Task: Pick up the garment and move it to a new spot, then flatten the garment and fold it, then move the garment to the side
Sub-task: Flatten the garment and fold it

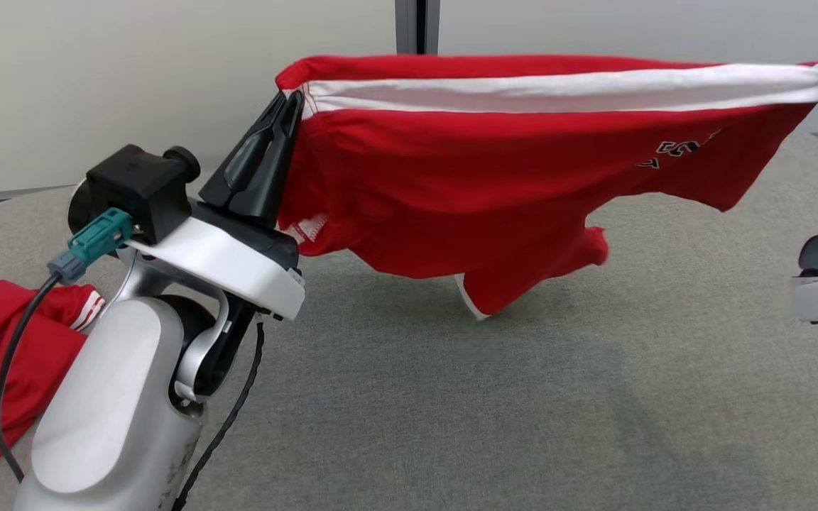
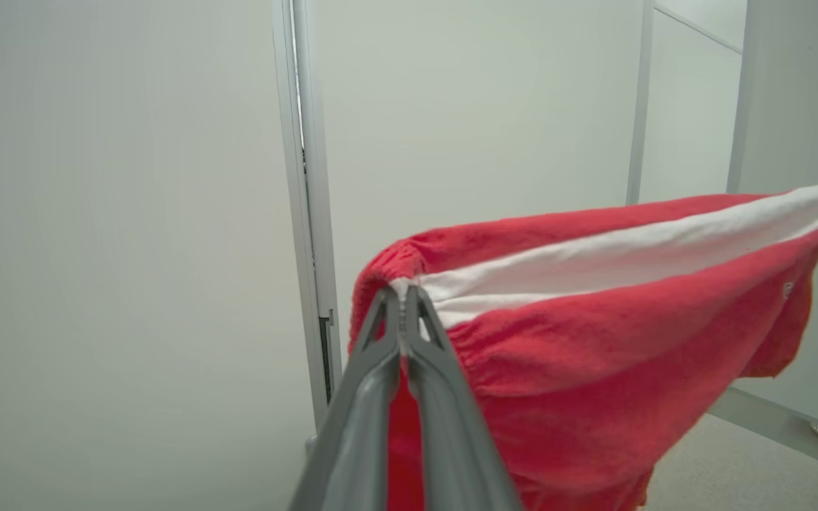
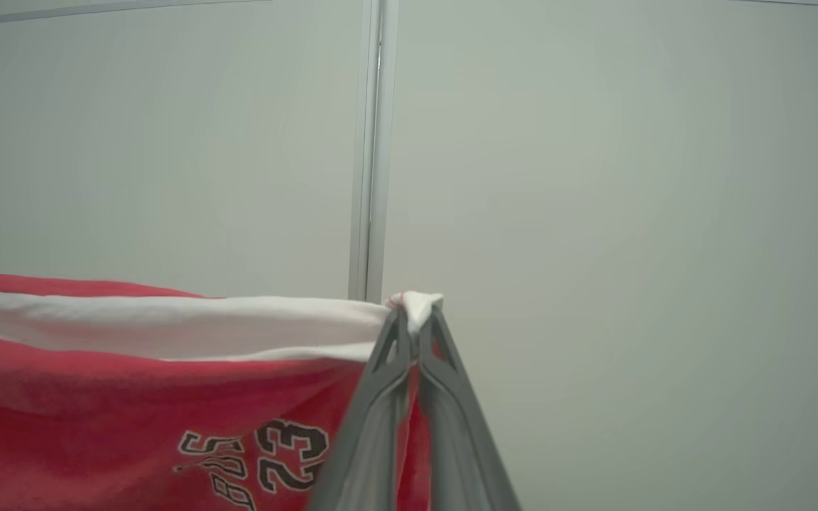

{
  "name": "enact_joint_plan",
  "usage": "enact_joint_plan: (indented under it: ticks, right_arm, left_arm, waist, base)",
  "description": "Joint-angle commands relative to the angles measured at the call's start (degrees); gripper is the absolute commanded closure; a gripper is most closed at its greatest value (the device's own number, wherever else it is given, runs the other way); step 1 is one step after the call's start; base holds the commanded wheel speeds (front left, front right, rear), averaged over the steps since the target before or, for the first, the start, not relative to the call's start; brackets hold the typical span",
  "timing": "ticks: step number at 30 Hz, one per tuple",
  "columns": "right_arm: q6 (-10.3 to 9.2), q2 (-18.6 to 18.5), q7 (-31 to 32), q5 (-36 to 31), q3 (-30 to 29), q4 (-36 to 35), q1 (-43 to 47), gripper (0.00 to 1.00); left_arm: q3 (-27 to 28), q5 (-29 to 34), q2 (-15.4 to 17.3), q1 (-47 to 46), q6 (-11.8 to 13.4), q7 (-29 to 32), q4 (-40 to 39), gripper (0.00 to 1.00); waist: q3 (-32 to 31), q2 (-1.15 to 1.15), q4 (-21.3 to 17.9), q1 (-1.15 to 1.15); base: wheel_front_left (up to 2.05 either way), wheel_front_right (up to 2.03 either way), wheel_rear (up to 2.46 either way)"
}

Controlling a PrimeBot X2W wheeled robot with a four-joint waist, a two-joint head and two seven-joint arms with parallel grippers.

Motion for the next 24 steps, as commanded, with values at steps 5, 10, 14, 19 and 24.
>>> enact_joint_plan:
  ticks: [5, 10, 14, 19, 24]
  right_arm:
    - [-0.03, 0.97, 3.02, -0.61, -2.15, -3.42, -0.81, 1.0]
    - [-0.03, 1.84, 3.66, -0.08, -1.76, -1.93, -3.75, 1.0]
    - [-0.02, 1.83, 2.82, 0.07, 0.29, 3.89, -12.83, 1.0]
    - [-0.02, 2.49, 0.73, 1.47, 3.19, 12.58, -24.22, 1.0]
    - [-0.02, 4.42, -4.27, 2.9, 6.34, 26.61, -38.56, 1.0]
  left_arm:
    - [-0.14, 2.04, 0.76, -1.61, 1.56, -0.14, -1.45, 1.0]
    - [-0.24, 2.36, -0.35, -4.14, 1.9, -1.47, 0.56, 1.0]
    - [-0.49, 2.57, -2.28, -11.71, 0.75, -2.75, 6.44, 1.0]
    - [0.37, 2.8, -4.33, -21.77, -0.21, -5.76, 14.86, 1.0]
    - [1.09, 3.28, -6.75, -33.52, -0.84, -12.31, 29.08, 1.0]
  waist:
    - [0.69, 0.0, -0.41, 0.0]
    - [2.93, 0.0, -0.53, 0.0]
    - [7.11, 0.0, -0.32, 0.0]
    - [10.43, 0.0, 0.16, 0.0]
    - [12.19, 0.0, 0.49, 0.0]
  base:
    - [0.0, 0.0, 0.0]
    - [0.0, 0.0, 0.0]
    - [0.0, 0.0, 0.0]
    - [0.0, 0.0, 0.0]
    - [0.0, 0.0, 0.0]
